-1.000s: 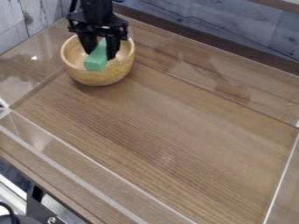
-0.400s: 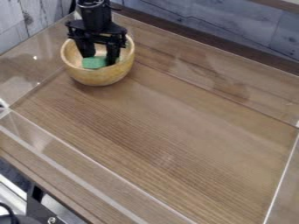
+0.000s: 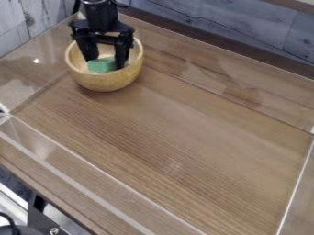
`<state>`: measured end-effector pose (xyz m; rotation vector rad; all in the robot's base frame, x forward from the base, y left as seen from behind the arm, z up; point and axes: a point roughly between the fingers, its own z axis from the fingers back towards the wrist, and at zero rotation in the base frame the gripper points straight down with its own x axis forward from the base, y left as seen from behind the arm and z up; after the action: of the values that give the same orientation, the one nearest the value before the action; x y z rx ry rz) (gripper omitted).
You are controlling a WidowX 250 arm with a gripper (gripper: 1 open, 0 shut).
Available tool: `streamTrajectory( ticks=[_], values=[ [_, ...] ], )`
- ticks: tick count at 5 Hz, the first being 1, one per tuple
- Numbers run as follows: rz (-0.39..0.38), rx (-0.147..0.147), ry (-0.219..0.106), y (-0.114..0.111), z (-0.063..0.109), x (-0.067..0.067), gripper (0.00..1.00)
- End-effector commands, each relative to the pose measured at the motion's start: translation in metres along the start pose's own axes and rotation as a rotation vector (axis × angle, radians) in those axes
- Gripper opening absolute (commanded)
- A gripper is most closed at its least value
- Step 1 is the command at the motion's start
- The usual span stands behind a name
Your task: Put green stick into wooden bowl
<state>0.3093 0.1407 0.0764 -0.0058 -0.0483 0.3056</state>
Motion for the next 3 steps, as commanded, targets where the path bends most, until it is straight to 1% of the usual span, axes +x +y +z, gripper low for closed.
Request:
streamTrajectory(
  ticks=[1, 3],
  values=[
    [0.006, 0.006, -0.101, -0.0060, 0.0385, 0.0110, 1.00],
    [-0.001, 0.019, -0.098, -0.0146, 0.0287, 0.0115, 1.00]
  ],
)
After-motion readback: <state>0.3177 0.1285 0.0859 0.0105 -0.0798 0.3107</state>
